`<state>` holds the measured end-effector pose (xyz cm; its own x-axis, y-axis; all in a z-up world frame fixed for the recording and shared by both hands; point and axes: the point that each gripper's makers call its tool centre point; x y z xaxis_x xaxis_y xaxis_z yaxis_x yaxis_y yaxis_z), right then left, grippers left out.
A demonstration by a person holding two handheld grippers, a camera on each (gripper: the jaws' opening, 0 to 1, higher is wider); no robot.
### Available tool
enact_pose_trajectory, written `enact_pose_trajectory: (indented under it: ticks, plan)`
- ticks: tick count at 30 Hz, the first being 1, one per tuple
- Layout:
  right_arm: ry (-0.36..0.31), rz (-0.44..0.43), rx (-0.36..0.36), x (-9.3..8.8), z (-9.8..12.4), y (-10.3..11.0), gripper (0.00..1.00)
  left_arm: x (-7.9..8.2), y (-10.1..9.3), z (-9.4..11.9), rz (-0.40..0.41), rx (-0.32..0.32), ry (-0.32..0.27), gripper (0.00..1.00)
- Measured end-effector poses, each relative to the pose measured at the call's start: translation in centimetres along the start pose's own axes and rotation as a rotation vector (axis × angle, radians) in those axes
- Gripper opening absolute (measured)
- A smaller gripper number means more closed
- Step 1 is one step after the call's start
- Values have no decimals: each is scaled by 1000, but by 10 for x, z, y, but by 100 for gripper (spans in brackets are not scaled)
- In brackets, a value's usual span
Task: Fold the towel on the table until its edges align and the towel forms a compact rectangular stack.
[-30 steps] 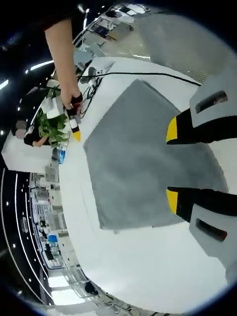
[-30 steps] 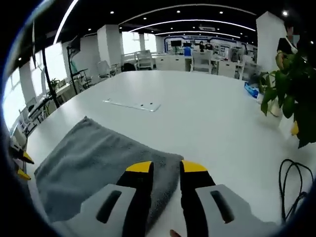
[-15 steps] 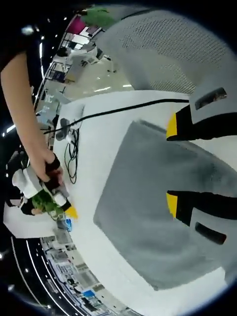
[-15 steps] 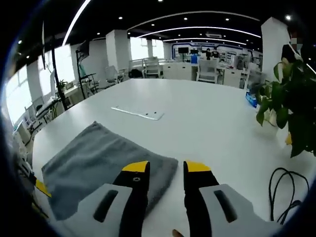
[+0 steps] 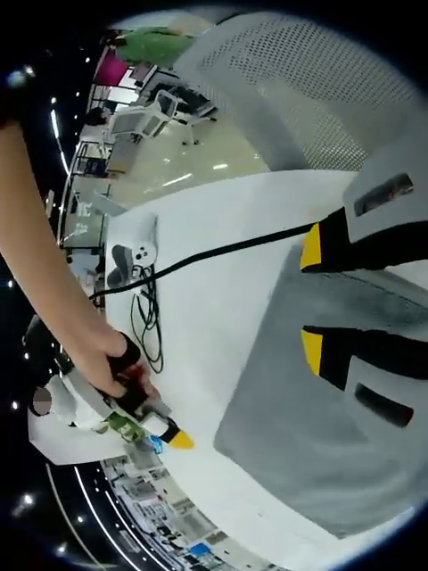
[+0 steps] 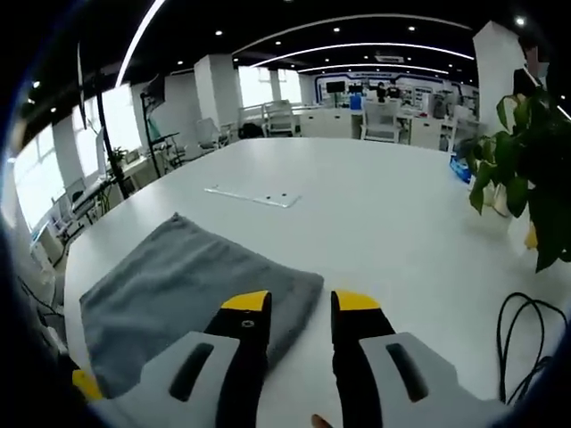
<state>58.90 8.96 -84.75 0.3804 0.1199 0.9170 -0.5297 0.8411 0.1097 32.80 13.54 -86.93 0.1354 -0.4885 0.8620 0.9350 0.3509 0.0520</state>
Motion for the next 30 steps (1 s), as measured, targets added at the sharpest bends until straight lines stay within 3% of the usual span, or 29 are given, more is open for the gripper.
enact_pose_trajectory:
  ticks: [4,15,25,30]
  plan:
    - [8,0,12,-4,-6,1,25,0,-10,-11,15,-46,8,10]
    - [27,-18,36,-21,-14,5,25,-6,-30,-26,43,-108,37,9]
    - [29,-56,-1,-31,-19,2,25,-13,-39,-33,62,-125,57,10]
    - [17,-75,-42,-33,-25,-5,25,-26,-45,-37,52,-120,93,13]
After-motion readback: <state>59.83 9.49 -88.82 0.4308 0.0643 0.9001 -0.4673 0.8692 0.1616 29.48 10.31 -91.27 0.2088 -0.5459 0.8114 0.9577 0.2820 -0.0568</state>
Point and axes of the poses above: the point that each gripper's makers call its tool centre point, and the gripper's own axes: z roughly backward along the fingers, y roughly to its left, x roughly out of its top, and after that the axes turned 9 degrees about -y, right-handed
